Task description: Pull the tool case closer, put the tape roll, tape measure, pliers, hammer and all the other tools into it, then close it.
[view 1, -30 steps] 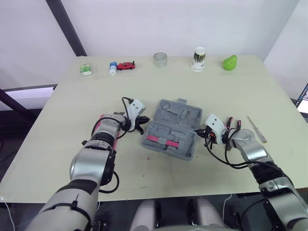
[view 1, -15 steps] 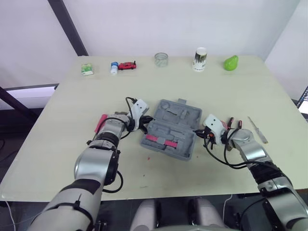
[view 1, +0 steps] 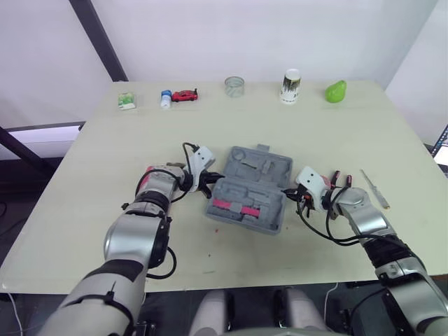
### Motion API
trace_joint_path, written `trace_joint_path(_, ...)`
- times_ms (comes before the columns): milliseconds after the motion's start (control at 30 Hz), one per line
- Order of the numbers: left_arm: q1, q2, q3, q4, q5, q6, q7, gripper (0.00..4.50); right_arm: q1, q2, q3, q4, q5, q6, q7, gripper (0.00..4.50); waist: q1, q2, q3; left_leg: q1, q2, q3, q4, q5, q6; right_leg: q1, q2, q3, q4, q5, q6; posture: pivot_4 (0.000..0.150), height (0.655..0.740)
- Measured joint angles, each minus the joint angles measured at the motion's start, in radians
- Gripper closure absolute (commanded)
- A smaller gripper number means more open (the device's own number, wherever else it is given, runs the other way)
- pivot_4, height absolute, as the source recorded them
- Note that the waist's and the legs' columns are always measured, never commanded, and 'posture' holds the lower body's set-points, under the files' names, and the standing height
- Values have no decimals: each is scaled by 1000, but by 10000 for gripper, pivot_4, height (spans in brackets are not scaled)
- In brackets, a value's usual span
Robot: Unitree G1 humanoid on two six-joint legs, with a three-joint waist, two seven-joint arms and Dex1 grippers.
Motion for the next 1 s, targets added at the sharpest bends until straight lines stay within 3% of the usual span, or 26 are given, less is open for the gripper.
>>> trace_joint_path(600,134,48,-35,-155,-14,-35,-305,44352,115,-57,-10,-183,71,67,113,45000,-1,0,0,1,0,0,0,0,0,0,0,1,0,0,0,1500,7400)
trace_joint_path(1000,378,93,-48,-593,-92,182,-332,44352,191,-81,-12,-291,108,98,131,45000,-1,1,-1,2,2,1,0,-1,2,1,0,3,1,0,0,1500,7400)
